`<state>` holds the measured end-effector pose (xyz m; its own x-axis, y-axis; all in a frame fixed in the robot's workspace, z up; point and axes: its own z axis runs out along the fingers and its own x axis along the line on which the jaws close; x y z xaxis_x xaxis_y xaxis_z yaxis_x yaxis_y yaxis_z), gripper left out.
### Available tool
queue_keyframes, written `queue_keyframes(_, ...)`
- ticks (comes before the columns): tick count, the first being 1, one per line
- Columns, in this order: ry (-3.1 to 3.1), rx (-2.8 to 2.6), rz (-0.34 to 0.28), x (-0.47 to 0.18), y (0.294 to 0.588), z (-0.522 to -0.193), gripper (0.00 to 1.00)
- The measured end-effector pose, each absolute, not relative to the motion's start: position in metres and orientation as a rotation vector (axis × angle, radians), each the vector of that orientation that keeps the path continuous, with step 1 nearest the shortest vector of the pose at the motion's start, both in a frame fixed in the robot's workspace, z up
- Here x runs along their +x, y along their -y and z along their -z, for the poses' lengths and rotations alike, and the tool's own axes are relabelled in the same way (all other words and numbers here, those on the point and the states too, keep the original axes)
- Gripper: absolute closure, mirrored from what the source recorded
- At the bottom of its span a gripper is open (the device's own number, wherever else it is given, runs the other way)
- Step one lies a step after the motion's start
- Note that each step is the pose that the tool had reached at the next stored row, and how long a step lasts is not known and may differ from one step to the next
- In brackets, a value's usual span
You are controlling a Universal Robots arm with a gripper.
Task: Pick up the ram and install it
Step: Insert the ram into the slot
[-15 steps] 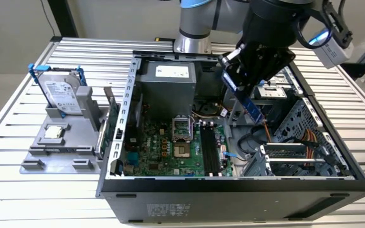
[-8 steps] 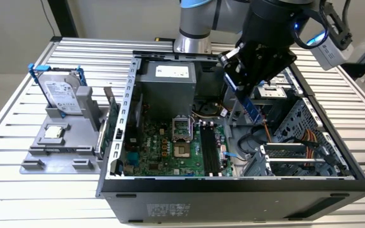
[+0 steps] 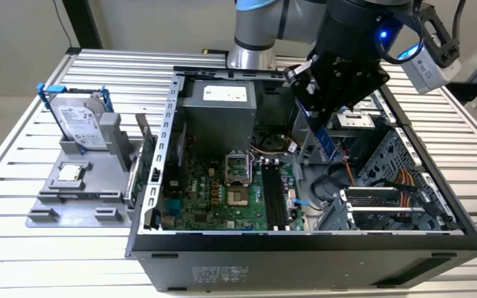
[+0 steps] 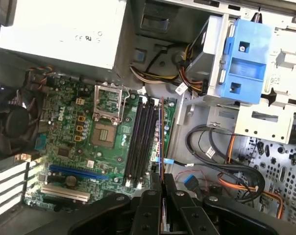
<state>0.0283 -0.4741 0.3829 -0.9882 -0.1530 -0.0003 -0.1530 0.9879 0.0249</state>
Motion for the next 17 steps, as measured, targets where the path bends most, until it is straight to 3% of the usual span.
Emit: queue_keyframes(17, 3.134, 0.194, 0.04, 0.0285, 0.4742, -0.3819, 1.0)
